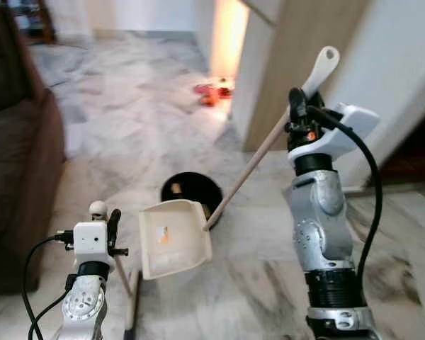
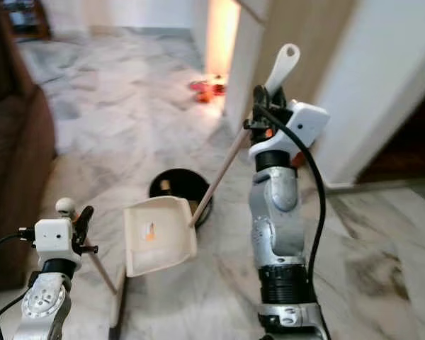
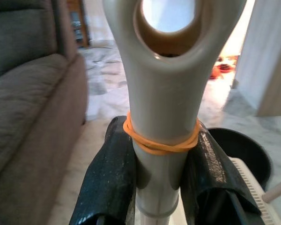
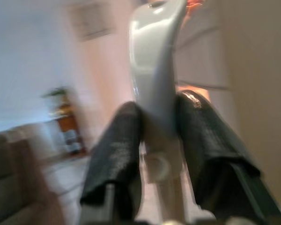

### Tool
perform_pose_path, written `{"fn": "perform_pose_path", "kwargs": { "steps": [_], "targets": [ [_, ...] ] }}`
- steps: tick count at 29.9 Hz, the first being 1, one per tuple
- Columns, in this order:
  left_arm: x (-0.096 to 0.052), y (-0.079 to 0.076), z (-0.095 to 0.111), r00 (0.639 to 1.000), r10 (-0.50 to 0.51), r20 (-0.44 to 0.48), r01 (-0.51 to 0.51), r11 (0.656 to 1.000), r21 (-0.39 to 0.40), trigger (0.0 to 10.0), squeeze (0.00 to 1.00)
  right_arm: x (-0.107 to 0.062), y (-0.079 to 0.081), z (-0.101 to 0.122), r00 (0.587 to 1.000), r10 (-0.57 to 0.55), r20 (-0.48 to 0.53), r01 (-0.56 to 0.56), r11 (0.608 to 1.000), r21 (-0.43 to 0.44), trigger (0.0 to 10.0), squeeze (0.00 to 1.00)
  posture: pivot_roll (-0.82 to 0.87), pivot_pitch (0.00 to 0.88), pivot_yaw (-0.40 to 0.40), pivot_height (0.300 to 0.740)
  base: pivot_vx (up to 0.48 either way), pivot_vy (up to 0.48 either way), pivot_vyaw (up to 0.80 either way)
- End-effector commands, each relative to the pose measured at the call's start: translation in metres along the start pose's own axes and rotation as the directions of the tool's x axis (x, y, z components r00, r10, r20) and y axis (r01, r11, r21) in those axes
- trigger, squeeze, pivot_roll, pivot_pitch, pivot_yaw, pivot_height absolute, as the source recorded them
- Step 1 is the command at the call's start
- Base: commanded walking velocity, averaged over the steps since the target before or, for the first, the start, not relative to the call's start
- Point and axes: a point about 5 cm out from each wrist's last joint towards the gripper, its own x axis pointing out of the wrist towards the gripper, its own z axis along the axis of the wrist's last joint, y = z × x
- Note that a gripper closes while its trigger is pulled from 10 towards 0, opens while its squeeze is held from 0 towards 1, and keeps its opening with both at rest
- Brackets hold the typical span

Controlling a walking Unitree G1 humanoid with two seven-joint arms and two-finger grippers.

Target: Sweep floor

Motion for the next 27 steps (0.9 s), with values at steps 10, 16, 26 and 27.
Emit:
{"fn": "perform_pose_path", "kwargs": {
  "steps": [10, 16, 26, 27],
  "targets": [
    [0.0024, -0.0031, 0.0055, 1.0, -0.006, 0.029, 0.005, 1.0, 0.003, 10.0, 0.0, 0.0042, -0.0078, 0.0236, 0.995, -0.026, 0.101, 0.025, 1.0, 0.015, 10.0, 0.0, 0.06, 0.033, -0.086, 0.74, 0.293, 0.0, 0.0],
    [0.0026, -0.003, 0.0057, 0.999, -0.001, 0.032, 0.001, 1.0, 0.004, 10.0, 0.0, 0.005, -0.0078, 0.0266, 0.993, -0.027, 0.115, 0.025, 0.999, 0.021, 10.0, 0.0, 0.06, 0.031, -0.086, 0.74, 0.293, 0.0, 0.0],
    [0.0025, -0.0017, 0.006, 0.999, 0.001, 0.034, -0.001, 1.0, 0.006, 10.0, 0.0, 0.0048, -0.0052, 0.0277, 0.992, -0.018, 0.122, 0.016, 1.0, 0.021, 10.0, 0.0, 0.06, 0.021, -0.081, 0.74, 0.292, 0.0, 0.0],
    [0.0025, -0.0017, 0.006, 0.999, 0.001, 0.034, -0.001, 1.0, 0.006, 10.0, 0.0, 0.0048, -0.0052, 0.0277, 0.992, -0.018, 0.122, 0.016, 1.0, 0.021, 10.0, 0.0, 0.06, 0.021, -0.081, 0.74, 0.289, 0.0, 0.0]
  ]
}}
